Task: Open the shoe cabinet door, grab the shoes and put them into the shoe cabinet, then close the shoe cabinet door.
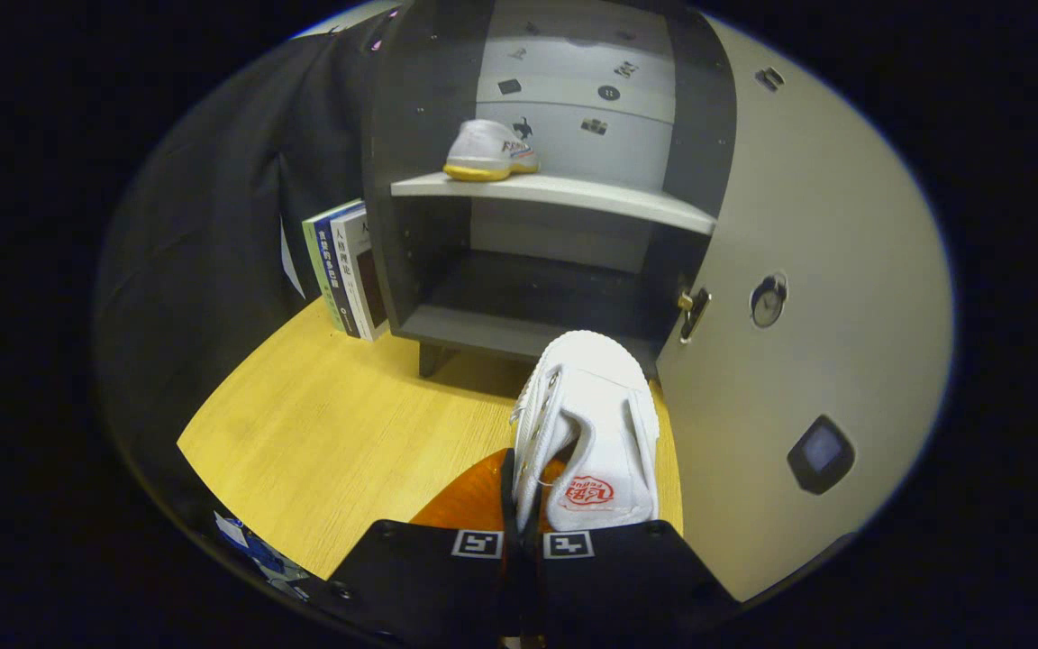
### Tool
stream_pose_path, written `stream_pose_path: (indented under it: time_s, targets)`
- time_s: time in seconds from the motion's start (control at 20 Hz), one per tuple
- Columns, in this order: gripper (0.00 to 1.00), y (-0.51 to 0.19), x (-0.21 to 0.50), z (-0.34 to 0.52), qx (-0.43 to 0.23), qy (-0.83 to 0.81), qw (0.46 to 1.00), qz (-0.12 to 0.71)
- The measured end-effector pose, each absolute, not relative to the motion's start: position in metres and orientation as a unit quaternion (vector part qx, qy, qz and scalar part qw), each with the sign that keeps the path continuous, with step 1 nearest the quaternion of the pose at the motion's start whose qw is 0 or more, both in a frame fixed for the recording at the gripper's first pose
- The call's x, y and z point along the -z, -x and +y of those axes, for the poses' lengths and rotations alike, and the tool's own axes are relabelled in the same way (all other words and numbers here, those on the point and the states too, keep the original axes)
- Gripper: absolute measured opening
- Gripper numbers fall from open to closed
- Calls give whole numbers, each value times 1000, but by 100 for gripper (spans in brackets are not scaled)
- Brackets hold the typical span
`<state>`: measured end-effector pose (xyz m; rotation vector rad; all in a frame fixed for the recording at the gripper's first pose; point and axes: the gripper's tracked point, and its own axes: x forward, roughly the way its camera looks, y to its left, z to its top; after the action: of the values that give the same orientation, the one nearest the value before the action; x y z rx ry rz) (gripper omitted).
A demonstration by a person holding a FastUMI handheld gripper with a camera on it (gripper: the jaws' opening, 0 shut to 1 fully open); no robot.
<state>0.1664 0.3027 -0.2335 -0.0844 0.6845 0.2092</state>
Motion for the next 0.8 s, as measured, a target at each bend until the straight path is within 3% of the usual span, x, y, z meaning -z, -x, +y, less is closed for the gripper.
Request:
stream_pose_path:
  time_s: [0.8]
  targets:
    - [2, -361, -8, 290, -69, -2, 987, 143]
